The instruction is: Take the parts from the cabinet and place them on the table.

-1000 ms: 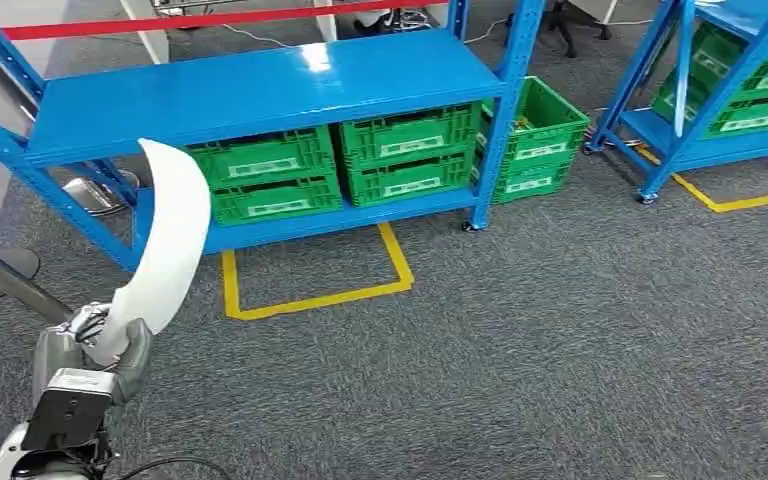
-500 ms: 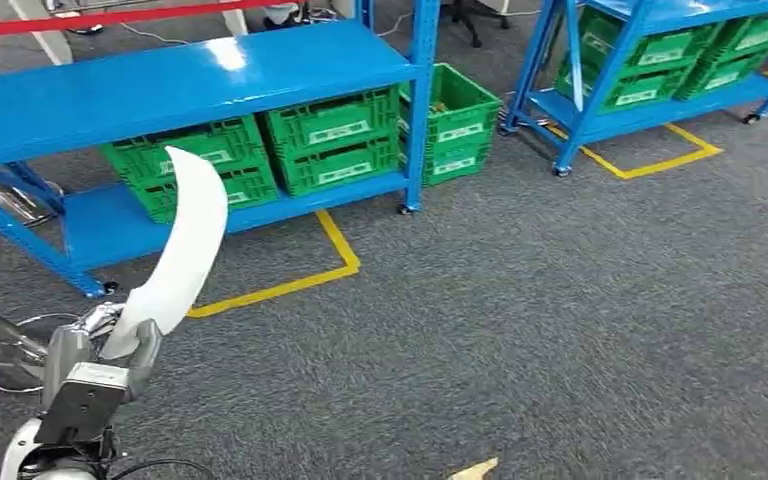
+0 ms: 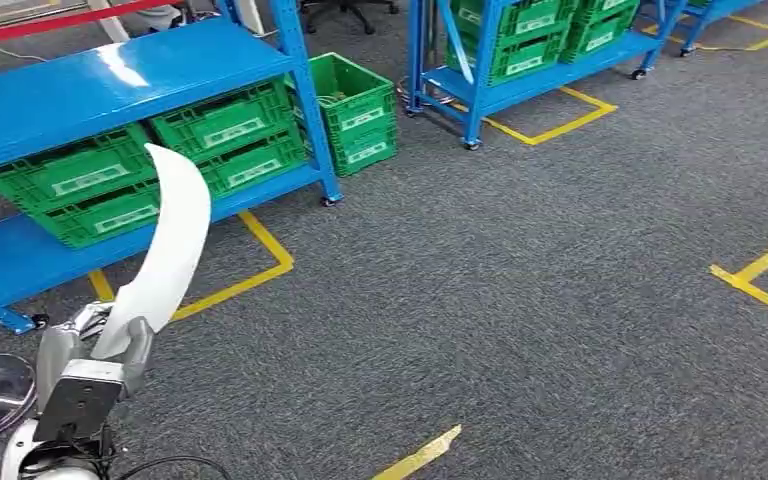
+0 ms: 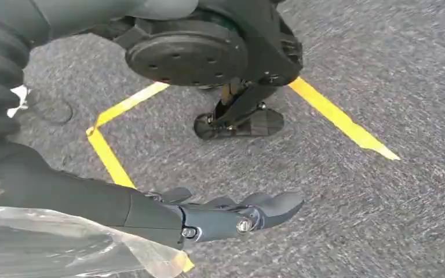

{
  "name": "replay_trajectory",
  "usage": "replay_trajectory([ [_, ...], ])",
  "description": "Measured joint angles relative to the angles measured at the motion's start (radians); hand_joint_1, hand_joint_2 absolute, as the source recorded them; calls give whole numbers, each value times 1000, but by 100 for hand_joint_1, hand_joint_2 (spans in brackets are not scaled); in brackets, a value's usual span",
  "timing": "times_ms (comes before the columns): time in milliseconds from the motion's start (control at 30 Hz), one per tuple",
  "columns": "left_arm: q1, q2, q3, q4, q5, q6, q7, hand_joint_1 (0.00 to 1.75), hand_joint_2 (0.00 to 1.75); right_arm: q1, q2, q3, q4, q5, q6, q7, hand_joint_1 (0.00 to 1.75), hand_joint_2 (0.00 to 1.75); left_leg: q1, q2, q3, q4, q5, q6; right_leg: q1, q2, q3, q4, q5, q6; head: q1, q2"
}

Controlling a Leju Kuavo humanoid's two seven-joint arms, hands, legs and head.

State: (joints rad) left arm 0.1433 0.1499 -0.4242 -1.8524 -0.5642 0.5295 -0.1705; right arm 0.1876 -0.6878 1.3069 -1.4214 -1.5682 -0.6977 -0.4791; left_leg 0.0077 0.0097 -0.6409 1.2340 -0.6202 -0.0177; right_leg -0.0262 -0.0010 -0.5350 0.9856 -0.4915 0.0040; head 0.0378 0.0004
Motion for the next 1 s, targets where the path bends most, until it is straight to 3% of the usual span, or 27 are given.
replay_trajectory([
  [33,0,0,0,0,0,1,0,175,175,0,0,0,1,0,0,0,0,175,0,-3,-25,65,-19,2,4,12,-4,0,3,-4,0,0],
  [67,1,-1,0,0,0,2,0,175,175,0,0,0,2,0,0,0,0,175,-1,-3,-27,77,-10,6,7,25,-7,0,7,-4,1,0],
  [100,2,-2,1,0,1,5,-2,175,175,1,0,0,3,0,0,0,0,175,-2,-5,-9,45,24,12,11,40,-8,1,9,-5,1,0],
  [167,2,-2,3,0,5,7,-3,175,175,1,0,0,3,0,0,0,0,175,-5,-26,70,-114,118,29,16,67,-7,1,12,-4,0,0],
  [200,2,-3,4,0,9,7,-4,175,175,2,1,1,3,0,0,0,0,175,-7,-69,104,-192,150,43,13,77,-10,2,13,-3,2,0],
  [233,4,-3,6,0,15,6,-6,175,175,-2,4,2,4,-1,0,0,0,175,-3,-104,121,-217,139,51,17,87,-19,5,16,3,3,0],
  [267,4,-3,7,0,24,5,-10,175,175,-4,2,2,5,0,0,0,0,175,-5,-98,121,-233,144,42,10,102,-26,4,25,12,0,0],
  [333,1,-4,8,0,41,11,-25,175,175,-2,3,3,5,0,0,0,0,175,-11,-77,118,-236,143,43,2,124,-36,0,35,27,-2,0],
  [367,-1,-6,10,0,57,17,-39,175,175,-2,2,5,5,0,0,0,0,175,-5,-60,130,-267,142,44,8,134,-40,-1,36,34,-1,0],
  [400,-4,-8,10,0,73,23,-51,175,175,-2,3,5,6,0,0,0,0,175,-1,-40,133,-277,146,44,9,85,-57,14,20,33,1,0],
  [433,-3,-11,11,0,91,31,-71,175,175,-2,3,5,6,0,0,-1,0,175,-1,-33,131,-280,148,51,11,38,-77,57,-12,38,9,0],
  [467,-2,-11,16,0,108,35,-88,175,175,-7,3,5,8,0,0,-2,0,175,-1,-18,128,-279,149,51,10,17,-112,134,-51,44,12,0],
  [500,-1,-13,19,0,125,37,-98,175,175,-9,3,5,9,0,0,-1,0,175,-3,-3,127,-278,149,51,7,10,-151,222,-87,49,13,0],
  [533,-1,-14,22,0,150,39,-109,175,175,-10,3,5,9,0,0,-2,0,175,-4,11,126,-278,149,51,5,8,-181,290,-110,54,13,0],
  [567,-1,-14,24,0,182,37,-122,175,175,-9,3,6,10,-1,0,-1,0,175,-5,24,125,-277,149,51,4,6,-190,315,-111,58,13,0],
  [600,-1,-14,25,0,207,32,-130,175,175,-8,3,7,11,0,0,-1,0,175,-5,36,126,-276,149,51,4,4,-174,293,-90,60,14,0],
  [667,-2,-14,25,0,249,6,-130,175,175,-9,3,10,12,0,0,-1,0,175,-5,60,126,-273,147,48,4,-14,-80,125,-9,58,14,0],
  [700,-3,-14,26,0,263,-7,-125,175,175,-10,3,10,12,0,0,-1,0,175,-5,69,128,-270,144,43,5,-47,-23,30,21,56,14,0],
  [733,-2,-14,27,0,270,-23,-121,175,175,-15,4,11,12,0,0,0,0,175,-15,78,125,-266,141,36,18,-75,-5,1,1,48,15,0],
  [767,-4,-12,31,0,272,-36,-114,175,175,-16,4,11,12,1,0,0,0,175,-16,85,123,-260,141,30,15,-56,-10,0,10,30,11,0],
  [867,-6,-11,33,-1,272,-48,-106,175,175,-13,4,16,12,0,0,0,0,175,-16,111,125,-259,141,22,15,-29,-20,4,15,11,14,0],
  [900,-8,-11,33,-3,272,-50,-105,175,175,-12,4,18,12,0,0,0,0,175,-10,80,121,-248,125,9,11,-21,-20,0,21,1,13,0],
  [933,-7,-10,34,-5,272,-50,-105,175,175,-14,4,18,12,0,0,0,0,175,-8,34,108,-214,93,6,10,-13,-24,0,24,-3,12,0],
  [967,-7,-8,35,-6,272,-51,-105,175,175,-16,4,18,12,0,0,0,0,175,-8,10,78,-140,45,6,11,-4,-28,0,27,-8,11,0],
  [1000,-7,-6,37,-6,272,-54,-104,175,175,-18,4,19,12,0,0,0,0,175,-8,0,44,-60,5,6,12,6,-33,1,29,-11,12,0],
])
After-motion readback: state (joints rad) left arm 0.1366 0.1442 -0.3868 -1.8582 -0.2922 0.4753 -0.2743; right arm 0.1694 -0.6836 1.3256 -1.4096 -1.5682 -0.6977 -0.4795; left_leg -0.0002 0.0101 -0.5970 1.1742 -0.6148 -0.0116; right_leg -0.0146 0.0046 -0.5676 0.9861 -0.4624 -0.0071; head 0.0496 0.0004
